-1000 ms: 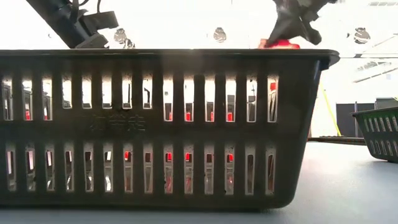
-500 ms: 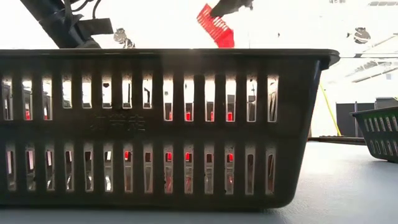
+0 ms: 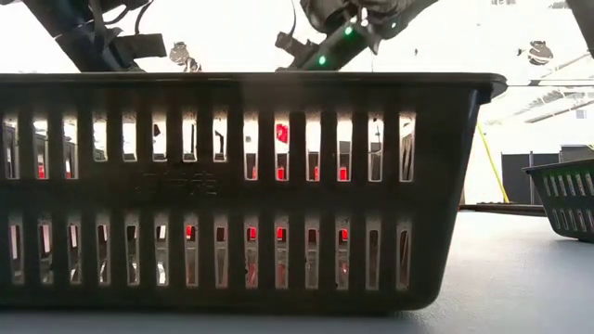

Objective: Stack baskets on shelf by color
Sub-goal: Put the right red bin on the shelf

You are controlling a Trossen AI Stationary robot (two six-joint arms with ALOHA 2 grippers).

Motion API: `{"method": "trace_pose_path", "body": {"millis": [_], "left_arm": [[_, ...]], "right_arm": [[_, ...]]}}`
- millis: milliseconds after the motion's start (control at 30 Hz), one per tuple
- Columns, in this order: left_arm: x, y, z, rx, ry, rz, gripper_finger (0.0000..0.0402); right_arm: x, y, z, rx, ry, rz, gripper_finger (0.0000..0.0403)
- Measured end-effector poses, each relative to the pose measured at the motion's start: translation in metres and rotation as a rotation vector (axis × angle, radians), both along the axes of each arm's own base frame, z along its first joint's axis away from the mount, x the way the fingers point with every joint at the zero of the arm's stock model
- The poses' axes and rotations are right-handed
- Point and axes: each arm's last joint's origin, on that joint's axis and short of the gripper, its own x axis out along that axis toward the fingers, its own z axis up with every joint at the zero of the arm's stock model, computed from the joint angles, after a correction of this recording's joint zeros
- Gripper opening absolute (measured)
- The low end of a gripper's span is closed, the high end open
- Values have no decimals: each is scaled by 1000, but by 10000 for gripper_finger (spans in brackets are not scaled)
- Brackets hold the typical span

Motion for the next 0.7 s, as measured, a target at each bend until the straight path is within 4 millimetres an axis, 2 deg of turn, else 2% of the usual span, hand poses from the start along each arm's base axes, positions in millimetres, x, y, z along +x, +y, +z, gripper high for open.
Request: {"method": "trace_pose_path", "body": {"millis": [167,267,700], "left_arm": [[0,0,0,0,0,1,202],[0,0,0,1,2,1,202],[0,0,0,-12,-15,23,202]], "right_arm": [[3,-1,-27,37,130,0,3],[-1,0,-35,82,201,-20,3],[-17,-4,-48,162,370,-104,4]]}}
